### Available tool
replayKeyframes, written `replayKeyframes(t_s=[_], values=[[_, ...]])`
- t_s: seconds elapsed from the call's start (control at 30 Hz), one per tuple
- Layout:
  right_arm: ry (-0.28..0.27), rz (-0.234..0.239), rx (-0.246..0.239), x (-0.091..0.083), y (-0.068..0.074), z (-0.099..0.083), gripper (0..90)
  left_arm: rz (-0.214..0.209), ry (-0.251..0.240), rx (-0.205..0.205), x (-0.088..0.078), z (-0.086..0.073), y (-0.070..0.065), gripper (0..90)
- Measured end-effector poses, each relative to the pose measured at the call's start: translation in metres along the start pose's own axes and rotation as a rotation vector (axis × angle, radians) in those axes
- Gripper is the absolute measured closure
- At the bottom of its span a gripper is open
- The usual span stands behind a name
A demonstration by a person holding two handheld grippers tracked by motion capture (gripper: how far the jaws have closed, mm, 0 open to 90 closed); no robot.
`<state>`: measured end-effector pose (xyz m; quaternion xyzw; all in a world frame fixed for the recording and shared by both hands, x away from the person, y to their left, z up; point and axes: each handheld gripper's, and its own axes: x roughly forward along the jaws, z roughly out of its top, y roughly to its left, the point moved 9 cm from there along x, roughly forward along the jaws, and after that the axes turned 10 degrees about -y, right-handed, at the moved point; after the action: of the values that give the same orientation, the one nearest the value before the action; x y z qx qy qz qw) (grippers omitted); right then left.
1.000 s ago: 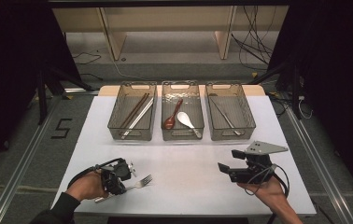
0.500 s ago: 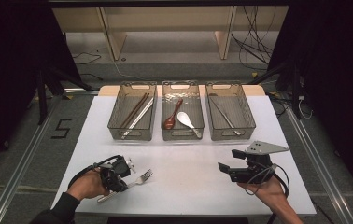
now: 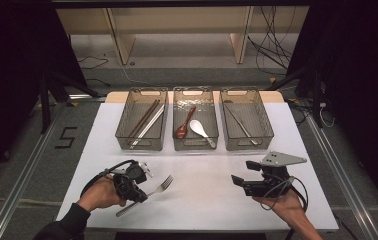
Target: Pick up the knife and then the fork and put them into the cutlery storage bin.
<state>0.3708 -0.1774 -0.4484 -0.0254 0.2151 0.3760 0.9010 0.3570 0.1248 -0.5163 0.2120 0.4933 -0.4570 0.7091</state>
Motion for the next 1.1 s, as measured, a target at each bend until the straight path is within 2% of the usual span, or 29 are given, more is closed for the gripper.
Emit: replayKeyframes(t_s=[0.2,0.37,0.6,0.7,0.87,0.97,1.1], values=[[-0.01,0.037,-0.02,0.003,0.013,0.003,29.2,-0.056,-0.001,0.039,0.004,0.026,-0.014,83.5],[-0.013,0.087,-0.055,0.008,0.029,0.005,29.2,-0.086,0.02,0.067,0.01,0.038,-0.023,83.5],[-0.004,0.144,-0.09,0.015,0.05,0.006,29.1,-0.1,0.026,0.086,0.012,0.054,-0.03,83.5],[0.004,0.162,-0.112,0.018,0.058,0.005,29.1,-0.103,0.038,0.112,0.013,0.062,-0.032,83.5],[0.016,0.172,-0.162,0.022,0.065,0.003,29.2,-0.111,0.043,0.129,0.015,0.072,-0.037,83.5],[0.024,0.177,-0.185,0.024,0.069,0.002,29.2,-0.116,0.058,0.148,0.016,0.076,-0.039,83.5],[0.039,0.179,-0.23,0.029,0.074,-0.001,29.4,-0.126,0.071,0.152,0.018,0.078,-0.041,83.5]])
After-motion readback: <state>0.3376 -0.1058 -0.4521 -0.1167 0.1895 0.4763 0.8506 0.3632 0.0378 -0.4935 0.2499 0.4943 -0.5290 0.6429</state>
